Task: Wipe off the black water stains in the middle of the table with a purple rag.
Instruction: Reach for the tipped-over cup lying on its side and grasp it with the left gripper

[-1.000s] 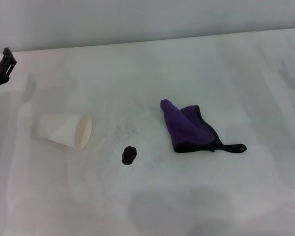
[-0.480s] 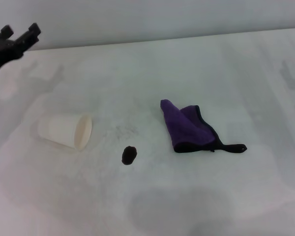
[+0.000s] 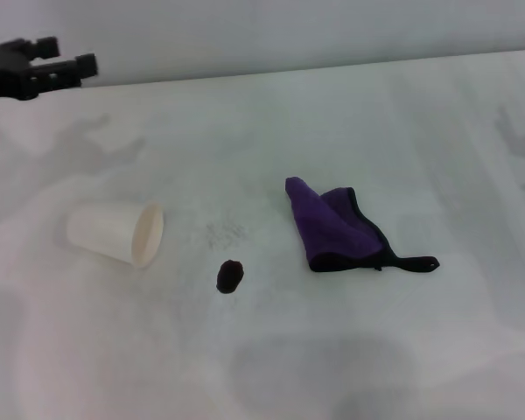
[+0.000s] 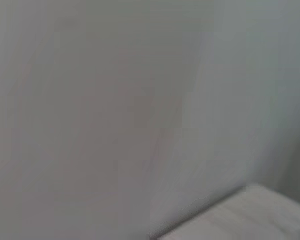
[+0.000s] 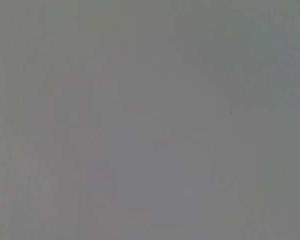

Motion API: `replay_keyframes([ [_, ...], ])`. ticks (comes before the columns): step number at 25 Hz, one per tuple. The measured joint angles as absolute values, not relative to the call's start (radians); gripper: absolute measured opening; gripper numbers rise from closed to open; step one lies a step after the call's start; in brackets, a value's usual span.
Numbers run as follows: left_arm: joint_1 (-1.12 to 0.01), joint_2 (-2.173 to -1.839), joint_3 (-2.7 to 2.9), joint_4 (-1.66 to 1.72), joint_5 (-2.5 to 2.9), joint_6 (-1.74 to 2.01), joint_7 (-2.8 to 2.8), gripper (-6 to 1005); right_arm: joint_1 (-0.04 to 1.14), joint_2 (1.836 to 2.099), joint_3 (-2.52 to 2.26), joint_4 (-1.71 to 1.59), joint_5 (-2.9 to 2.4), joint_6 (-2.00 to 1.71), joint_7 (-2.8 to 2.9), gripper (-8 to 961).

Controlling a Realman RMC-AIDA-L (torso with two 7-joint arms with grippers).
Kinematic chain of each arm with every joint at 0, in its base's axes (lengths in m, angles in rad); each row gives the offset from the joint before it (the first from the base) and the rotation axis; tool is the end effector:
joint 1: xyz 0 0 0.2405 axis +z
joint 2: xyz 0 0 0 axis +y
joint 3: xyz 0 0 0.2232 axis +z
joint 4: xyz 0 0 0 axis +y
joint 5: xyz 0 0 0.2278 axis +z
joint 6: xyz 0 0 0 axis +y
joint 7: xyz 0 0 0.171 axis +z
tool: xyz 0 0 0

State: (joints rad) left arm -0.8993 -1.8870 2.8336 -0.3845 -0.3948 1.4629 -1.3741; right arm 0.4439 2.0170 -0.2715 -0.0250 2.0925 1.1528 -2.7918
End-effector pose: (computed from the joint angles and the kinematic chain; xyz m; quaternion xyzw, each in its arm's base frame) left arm -0.2344 0.4210 0.0525 -0.8954 -0.2815 -0.2617 0.2250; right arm 0.3743 0.3479 0.0581 -0.6277 0.2910 0.2827 0.6644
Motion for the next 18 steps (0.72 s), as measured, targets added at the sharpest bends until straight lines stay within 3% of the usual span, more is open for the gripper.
replay_keyframes([
  [3, -0.951, -1.925, 2.846, -0.533, -0.359, 1.543, -1.397, 882, 0.446, 2.017, -0.272, -0.027, 2.092, 1.152, -2.792, 864],
  [6, -0.996, -1.935, 2.845, -0.662, -0.348, 1.647, -1.421, 881, 0.445, 2.016, -0.271, -0.028, 2.092, 1.152, -2.792, 864],
  [18, -1.171, -1.896, 2.849, -0.827, -0.024, 1.817, -1.216, 876, 0.462, 2.016, -0.270, -0.063, 2.092, 1.159, -2.791, 863],
])
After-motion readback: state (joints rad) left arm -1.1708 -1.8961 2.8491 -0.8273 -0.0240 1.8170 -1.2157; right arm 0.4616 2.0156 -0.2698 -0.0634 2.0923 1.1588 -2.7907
